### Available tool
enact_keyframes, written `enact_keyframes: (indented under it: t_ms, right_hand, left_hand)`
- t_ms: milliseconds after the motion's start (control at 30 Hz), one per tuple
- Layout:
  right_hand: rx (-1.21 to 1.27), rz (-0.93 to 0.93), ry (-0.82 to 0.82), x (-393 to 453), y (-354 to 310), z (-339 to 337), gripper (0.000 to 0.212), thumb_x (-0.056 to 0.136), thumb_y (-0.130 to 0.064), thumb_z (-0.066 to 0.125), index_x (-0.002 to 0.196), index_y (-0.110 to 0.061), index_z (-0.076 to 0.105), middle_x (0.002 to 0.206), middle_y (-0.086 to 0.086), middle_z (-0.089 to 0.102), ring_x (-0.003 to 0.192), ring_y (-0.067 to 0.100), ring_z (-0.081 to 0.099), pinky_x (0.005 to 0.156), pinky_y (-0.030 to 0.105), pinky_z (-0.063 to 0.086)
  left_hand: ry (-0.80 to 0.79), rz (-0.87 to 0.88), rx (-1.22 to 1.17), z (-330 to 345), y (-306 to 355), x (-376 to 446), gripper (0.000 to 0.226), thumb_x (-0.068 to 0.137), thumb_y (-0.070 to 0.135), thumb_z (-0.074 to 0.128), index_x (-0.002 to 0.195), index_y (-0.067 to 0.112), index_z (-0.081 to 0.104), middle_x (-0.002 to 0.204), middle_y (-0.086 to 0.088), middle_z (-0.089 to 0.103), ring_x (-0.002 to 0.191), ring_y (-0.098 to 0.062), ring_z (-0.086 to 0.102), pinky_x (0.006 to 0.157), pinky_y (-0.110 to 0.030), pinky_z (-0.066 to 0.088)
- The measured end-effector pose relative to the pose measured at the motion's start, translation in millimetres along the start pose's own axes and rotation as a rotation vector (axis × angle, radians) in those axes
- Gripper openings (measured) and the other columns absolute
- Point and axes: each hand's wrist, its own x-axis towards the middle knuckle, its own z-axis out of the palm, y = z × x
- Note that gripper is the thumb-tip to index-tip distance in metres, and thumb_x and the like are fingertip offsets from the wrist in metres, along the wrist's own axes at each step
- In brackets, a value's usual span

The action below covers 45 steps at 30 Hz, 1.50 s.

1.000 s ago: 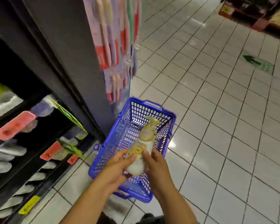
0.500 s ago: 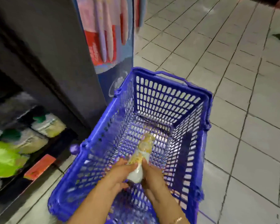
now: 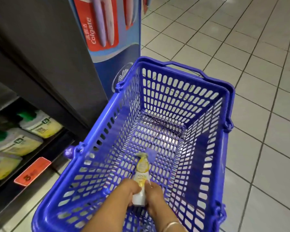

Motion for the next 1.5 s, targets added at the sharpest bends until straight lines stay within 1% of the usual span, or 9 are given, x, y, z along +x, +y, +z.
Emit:
enact_keyframes:
  t_ms: [133,200,300,467,800,967,1033,1300,1500]
  right_hand:
    - [-0.103,0.003,0.036,-1,0,-3,0.015,0.088,-0.003,0.054,0.100,0.001,0.061,0.109,0.023,0.065,0.102,0.036,0.061,0.092,0.045,0.048]
    - [-0.164,-0.002,0.016,-8,-4,-7,0.010,0.088,-0.002,0.052,0.082,-0.006,0.059,0.102,0.021,0.064,0.094,0.031,0.061,0.085,0.039,0.050]
    - [-0.344,-0.046,-0.018,-30,-15,-19,0.013,0.091,-0.008,0.049,0.082,-0.007,0.059,0.088,0.016,0.061,0.082,0.020,0.052,0.064,0.031,0.042]
    - [-0.206,-0.078,-0.044,-132,-50,-46,0.035,0.092,-0.002,0.046,0.059,-0.013,0.045,0.066,0.010,0.045,0.063,0.016,0.039,0.054,0.026,0.025]
    - [-0.146,-0.120,-0.290,-470,-183,-89,0.033,0.098,-0.002,0.040,0.067,-0.014,0.037,0.059,0.006,0.030,0.047,0.009,0.029,0.048,0.019,0.018]
    - [-0.171,-0.116,-0.313,-586,-217,-83,0.020,0.094,-0.002,0.048,0.077,-0.011,0.052,0.053,0.003,0.054,0.042,0.009,0.049,0.054,0.019,0.027]
    - [-0.227,-0.128,-0.344,-616,-216,-83,0.013,0.095,-0.004,0.048,0.084,-0.010,0.054,0.058,0.004,0.059,0.047,0.012,0.054,0.056,0.021,0.031]
    - [-0.913,-0.155,-0.584,-742,-124,-50,0.014,0.095,-0.011,0.050,0.081,-0.011,0.052,0.072,0.010,0.055,0.062,0.020,0.050,0.058,0.024,0.031]
    - [-1.558,-0.241,-0.762,-825,26,10,0.012,0.095,-0.014,0.050,0.102,-0.006,0.056,0.083,0.011,0.060,0.067,0.019,0.056,0.060,0.028,0.041]
  left_hand:
    - [-0.049,0.060,-0.024,-3,3,-3,0.029,0.089,-0.008,0.048,0.116,-0.015,0.055,0.109,-0.030,0.062,0.092,-0.030,0.060,0.088,-0.041,0.050]
    - [-0.053,0.106,-0.015,-6,6,-15,0.027,0.091,-0.004,0.048,0.115,-0.012,0.056,0.105,-0.028,0.065,0.078,-0.024,0.057,0.067,-0.035,0.050]
    - [-0.089,0.131,-0.037,-14,15,-49,0.011,0.094,0.006,0.049,0.096,0.005,0.059,0.067,-0.010,0.054,0.046,-0.014,0.048,0.049,-0.022,0.036]
    - [-0.130,0.224,-0.128,-56,19,-166,0.022,0.093,0.010,0.052,0.072,0.016,0.049,0.065,-0.002,0.050,0.058,-0.012,0.047,0.054,-0.021,0.037]
    - [-0.158,0.291,-0.413,-182,-26,-492,0.010,0.093,0.007,0.050,0.089,0.014,0.056,0.075,-0.007,0.057,0.056,-0.013,0.054,0.052,-0.019,0.042]
    - [-0.180,0.332,-0.598,-235,-65,-607,0.039,0.090,-0.006,0.045,0.063,0.011,0.068,0.055,-0.008,0.060,0.049,-0.018,0.056,0.048,-0.019,0.041]
    - [-0.176,0.359,-0.648,-254,-84,-638,0.031,0.090,-0.004,0.047,0.072,0.009,0.068,0.061,-0.009,0.062,0.057,-0.021,0.058,0.054,-0.023,0.044]
    - [0.208,0.377,-1.518,-255,-350,-746,0.016,0.094,0.005,0.048,0.090,0.001,0.062,0.090,-0.019,0.061,0.083,-0.032,0.058,0.076,-0.036,0.046]
    - [0.482,0.106,-2.127,-176,-556,-763,0.012,0.092,0.005,0.050,0.092,-0.003,0.060,0.075,-0.019,0.060,0.064,-0.027,0.055,0.055,-0.029,0.048]
